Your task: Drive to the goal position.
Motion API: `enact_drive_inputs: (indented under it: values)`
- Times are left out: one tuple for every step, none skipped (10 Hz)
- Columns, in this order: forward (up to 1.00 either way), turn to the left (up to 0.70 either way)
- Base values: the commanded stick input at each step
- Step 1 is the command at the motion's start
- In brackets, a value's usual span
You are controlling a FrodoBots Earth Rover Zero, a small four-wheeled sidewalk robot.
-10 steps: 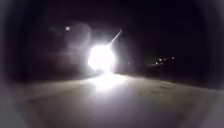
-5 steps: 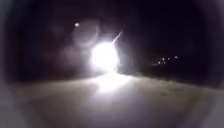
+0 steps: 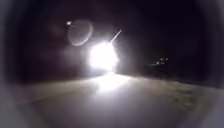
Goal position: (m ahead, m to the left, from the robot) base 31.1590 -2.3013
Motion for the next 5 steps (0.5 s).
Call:
enact_drive_inputs:
  values:
    - [1.00,0.00]
    - [1.00,0.00]
    - [1.00,0.00]
    - [1.00,0.00]
    - [1.00,0.00]
